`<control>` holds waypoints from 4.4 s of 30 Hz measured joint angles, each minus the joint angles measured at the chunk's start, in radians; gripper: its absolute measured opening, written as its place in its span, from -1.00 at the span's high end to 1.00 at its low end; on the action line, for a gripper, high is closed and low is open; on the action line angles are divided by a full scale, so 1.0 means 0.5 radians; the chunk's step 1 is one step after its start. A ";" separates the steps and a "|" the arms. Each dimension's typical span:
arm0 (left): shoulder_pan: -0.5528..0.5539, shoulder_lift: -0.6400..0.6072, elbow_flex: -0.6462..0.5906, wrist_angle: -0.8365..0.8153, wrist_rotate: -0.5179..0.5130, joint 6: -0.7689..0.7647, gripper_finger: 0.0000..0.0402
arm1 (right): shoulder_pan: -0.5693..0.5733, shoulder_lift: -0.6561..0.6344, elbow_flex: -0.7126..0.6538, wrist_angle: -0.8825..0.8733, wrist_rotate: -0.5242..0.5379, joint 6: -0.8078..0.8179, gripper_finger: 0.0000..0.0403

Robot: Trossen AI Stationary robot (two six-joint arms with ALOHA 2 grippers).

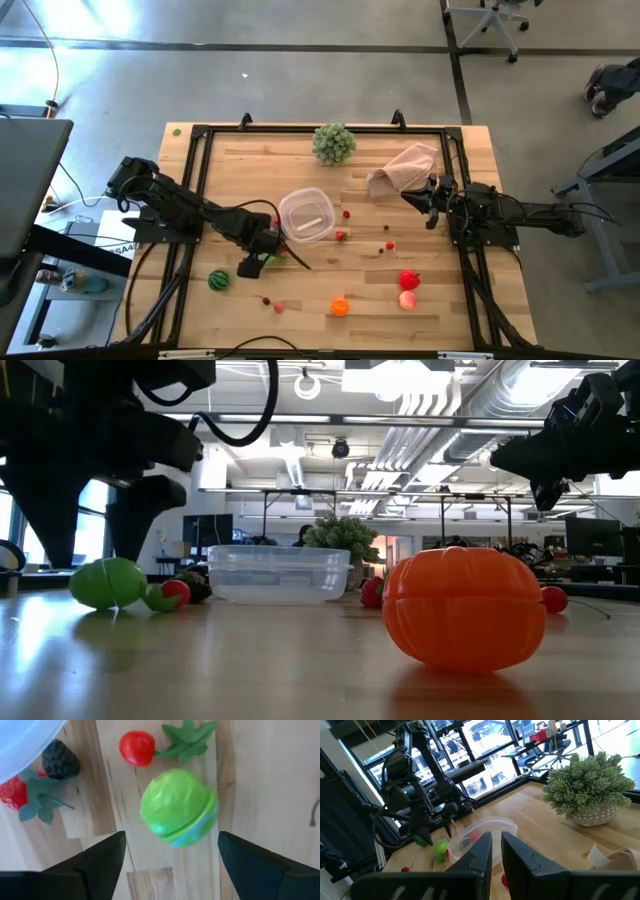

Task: Pick and placing Produce into tupperware
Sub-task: Put the green cabbage into the transparent bin

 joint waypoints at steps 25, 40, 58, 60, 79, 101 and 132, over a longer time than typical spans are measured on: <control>0.001 0.176 0.002 0.204 0.093 0.052 -0.68 | 0.001 0.000 0.000 0.000 0.000 0.000 0.85; -0.002 0.240 0.002 0.237 0.067 0.110 -0.68 | 0.000 0.000 0.000 0.000 0.001 0.000 0.85; 0.001 0.241 0.002 0.247 0.019 0.122 -0.18 | 0.001 0.000 0.000 0.000 0.000 0.000 0.85; 0.001 0.241 0.002 0.246 0.021 0.122 -0.14 | 0.000 0.000 0.000 0.000 0.000 0.000 0.85; 0.001 0.241 0.002 0.245 0.044 0.120 -0.17 | 0.000 0.000 0.000 0.000 0.000 0.000 0.85; 0.004 0.239 0.859 -0.487 -0.652 0.474 -0.17 | 0.000 0.000 0.000 0.000 0.000 -0.001 0.85; 0.752 0.239 0.397 0.355 -0.119 0.965 -0.17 | 0.000 -0.001 0.000 0.001 0.000 0.000 0.85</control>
